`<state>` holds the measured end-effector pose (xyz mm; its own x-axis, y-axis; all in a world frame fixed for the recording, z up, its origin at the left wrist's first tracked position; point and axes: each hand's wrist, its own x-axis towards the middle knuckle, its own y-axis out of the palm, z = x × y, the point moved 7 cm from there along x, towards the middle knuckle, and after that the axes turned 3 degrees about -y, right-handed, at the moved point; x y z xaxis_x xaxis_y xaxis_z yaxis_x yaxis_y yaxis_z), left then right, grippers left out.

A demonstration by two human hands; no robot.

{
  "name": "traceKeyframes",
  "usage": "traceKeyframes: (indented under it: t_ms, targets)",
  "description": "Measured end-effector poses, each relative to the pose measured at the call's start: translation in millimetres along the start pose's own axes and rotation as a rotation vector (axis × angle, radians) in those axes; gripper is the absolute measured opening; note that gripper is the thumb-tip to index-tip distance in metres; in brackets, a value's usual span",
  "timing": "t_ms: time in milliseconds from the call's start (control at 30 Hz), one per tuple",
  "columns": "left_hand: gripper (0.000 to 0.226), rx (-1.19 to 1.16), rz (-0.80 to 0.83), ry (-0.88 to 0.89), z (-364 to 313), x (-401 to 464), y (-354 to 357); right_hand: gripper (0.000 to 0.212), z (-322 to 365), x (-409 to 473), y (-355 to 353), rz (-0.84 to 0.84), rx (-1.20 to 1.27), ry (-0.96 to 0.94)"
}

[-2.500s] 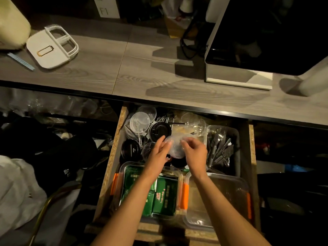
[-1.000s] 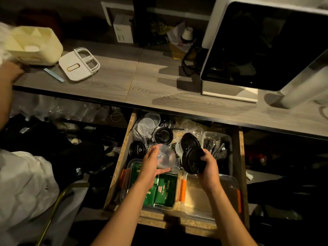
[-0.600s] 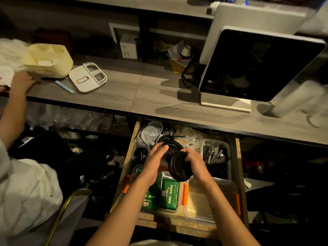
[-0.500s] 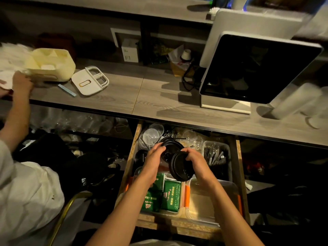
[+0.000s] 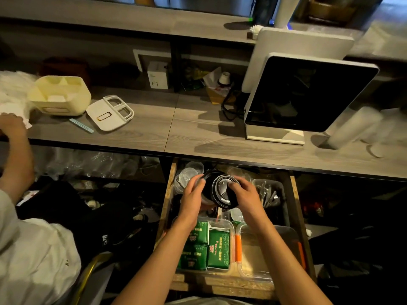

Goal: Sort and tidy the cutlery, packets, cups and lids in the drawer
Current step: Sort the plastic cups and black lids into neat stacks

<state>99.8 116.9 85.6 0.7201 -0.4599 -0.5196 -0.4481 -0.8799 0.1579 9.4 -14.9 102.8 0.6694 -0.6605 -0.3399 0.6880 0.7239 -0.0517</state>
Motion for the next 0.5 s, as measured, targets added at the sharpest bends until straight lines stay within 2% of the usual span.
traceKeyframes:
  t_ms: [100, 233, 333, 400, 500]
  targets:
    - [0.016, 0.043, 0.056, -0.02, 5, 0, -3, 0.012, -5, -3, 1, -0.016, -0.012, 0.017]
    - [0.034, 0.043, 0.08, -0.039, 15, 4, -6, 0.008, -9, -9, -1, -0.005, -0.009, 0.042]
    - [0.041, 0.007, 0.027, -0.093, 23, 8, -8, 0.007, -12, -10, -20, -0.111, 0.055, 0.099]
    - [0.043, -0.023, 0.008, -0.126, 26, 10, -6, 0.012, -10, -8, -41, -0.207, 0.19, 0.105]
    - [0.049, -0.015, 0.013, -0.126, 27, 9, 6, 0.013, 16, -6, -67, -0.295, 0.183, -0.097]
